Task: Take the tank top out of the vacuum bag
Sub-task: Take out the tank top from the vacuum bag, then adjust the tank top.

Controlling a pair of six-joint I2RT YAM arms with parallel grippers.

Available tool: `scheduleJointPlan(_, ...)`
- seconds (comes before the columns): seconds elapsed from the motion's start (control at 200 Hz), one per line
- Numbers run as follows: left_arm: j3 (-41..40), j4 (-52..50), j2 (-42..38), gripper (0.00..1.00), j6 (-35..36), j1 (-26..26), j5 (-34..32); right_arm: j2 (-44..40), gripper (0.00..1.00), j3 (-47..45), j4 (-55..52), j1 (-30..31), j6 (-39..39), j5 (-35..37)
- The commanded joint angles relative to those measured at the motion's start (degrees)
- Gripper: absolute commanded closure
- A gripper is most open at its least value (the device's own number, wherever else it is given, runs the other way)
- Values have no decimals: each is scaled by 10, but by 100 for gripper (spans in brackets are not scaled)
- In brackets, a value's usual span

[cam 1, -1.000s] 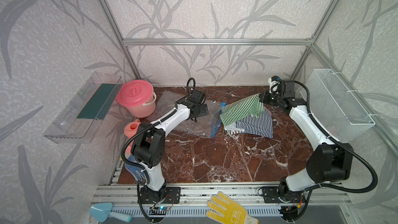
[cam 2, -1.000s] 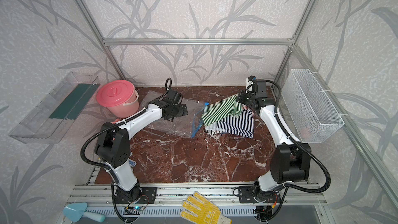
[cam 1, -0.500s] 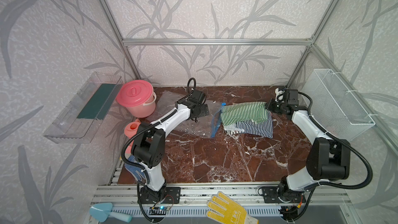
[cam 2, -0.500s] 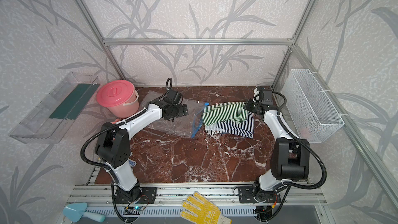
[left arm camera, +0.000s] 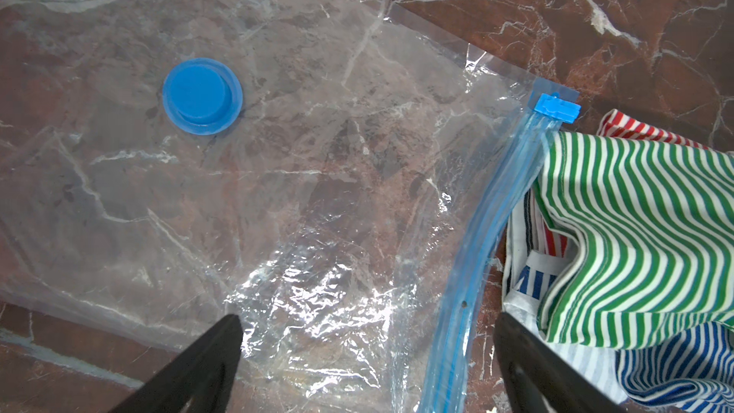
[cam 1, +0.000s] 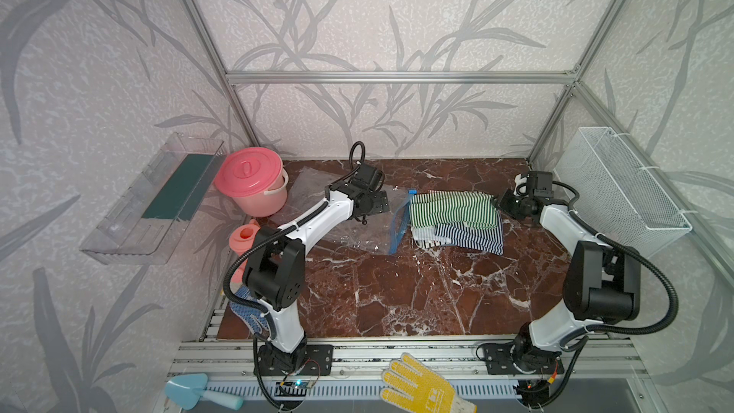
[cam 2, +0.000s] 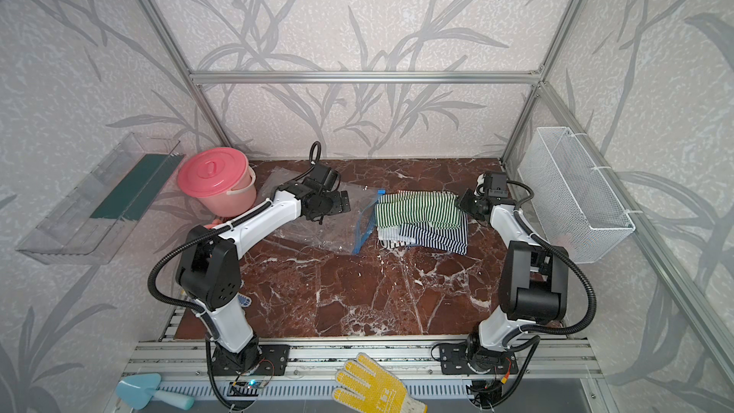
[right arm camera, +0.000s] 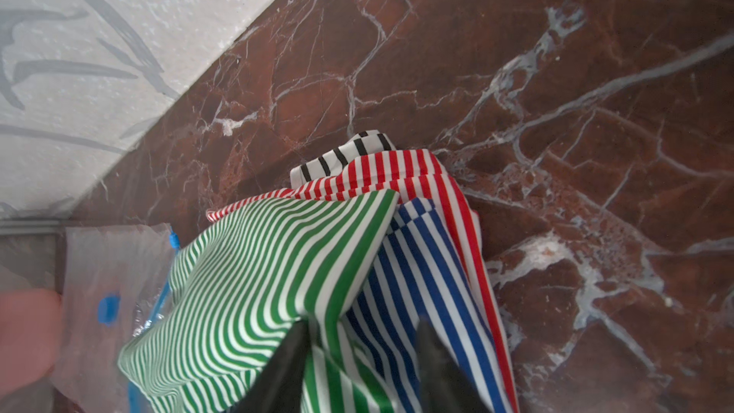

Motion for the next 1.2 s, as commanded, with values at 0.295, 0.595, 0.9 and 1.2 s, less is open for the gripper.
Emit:
scheduleJointPlan(0.295, 39, -8, -1, 1, 19, -54, 27, -102, 38, -136, 54, 0, 53, -50)
scheduleJointPlan(0.595, 45, -1, 15, 2, 18, -72, 45, -94, 44, -174, 101, 21, 66, -64)
scheduleJointPlan(0.9, 36, 21, 29, 2, 11, -88, 70, -74, 73, -176, 148, 40, 92, -74)
scheduleJointPlan(1.2, 41, 40, 52, 8, 4, -94, 107, -107, 100, -170, 134, 39, 142, -116)
